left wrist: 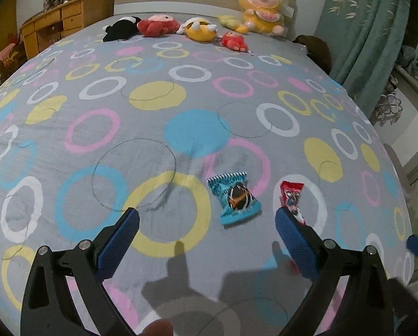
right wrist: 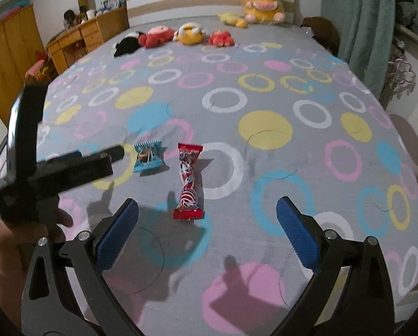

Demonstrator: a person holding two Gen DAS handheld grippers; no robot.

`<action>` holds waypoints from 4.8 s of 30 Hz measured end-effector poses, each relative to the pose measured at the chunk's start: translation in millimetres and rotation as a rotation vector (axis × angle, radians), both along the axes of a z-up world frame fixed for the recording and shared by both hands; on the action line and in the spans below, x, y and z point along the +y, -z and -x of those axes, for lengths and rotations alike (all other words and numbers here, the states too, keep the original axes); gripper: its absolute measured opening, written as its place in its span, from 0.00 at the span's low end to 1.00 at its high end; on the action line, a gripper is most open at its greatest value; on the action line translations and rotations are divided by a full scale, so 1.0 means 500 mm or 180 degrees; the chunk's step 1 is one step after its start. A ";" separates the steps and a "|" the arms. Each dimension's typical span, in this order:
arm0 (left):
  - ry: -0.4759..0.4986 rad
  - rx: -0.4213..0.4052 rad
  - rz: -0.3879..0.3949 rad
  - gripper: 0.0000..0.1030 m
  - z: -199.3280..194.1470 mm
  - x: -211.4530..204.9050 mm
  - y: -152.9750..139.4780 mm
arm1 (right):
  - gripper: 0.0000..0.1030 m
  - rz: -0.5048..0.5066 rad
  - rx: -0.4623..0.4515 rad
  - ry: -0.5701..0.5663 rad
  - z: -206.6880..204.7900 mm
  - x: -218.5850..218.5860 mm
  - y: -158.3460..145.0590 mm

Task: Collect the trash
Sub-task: 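Raise both tools back over the bed toward the last two items, then grasp the blue snack packet with the left tool while the right tool grasps the red candy stick, then carry the blue packet and red candy stick down over the trash bag with both tools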

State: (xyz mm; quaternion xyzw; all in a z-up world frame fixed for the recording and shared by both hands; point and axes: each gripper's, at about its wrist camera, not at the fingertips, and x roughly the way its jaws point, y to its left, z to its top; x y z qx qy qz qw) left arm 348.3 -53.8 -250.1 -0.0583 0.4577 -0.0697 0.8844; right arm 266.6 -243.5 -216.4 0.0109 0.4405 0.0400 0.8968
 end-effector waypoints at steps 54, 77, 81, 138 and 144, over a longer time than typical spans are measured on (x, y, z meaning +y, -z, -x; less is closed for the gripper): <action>0.0171 0.0332 -0.0383 0.26 -0.105 -0.050 0.124 | 0.23 0.0310 0.0680 -0.0099 -0.187 0.063 0.223; 0.0287 0.0135 -0.0507 0.26 -0.019 -0.038 0.066 | 0.23 0.0232 0.0387 -0.0064 -0.085 0.064 0.146; 0.0268 0.0059 -0.0523 0.26 0.005 -0.036 0.047 | 0.23 0.0212 0.0347 -0.0054 -0.059 0.066 0.133; 0.0219 0.0230 -0.0466 0.27 0.571 0.015 0.066 | 0.23 -0.0092 0.0197 -0.0059 0.519 0.052 0.081; 0.0313 0.0344 -0.0523 0.27 0.625 -0.012 0.113 | 0.23 -0.0077 0.0289 -0.0018 0.568 0.040 0.136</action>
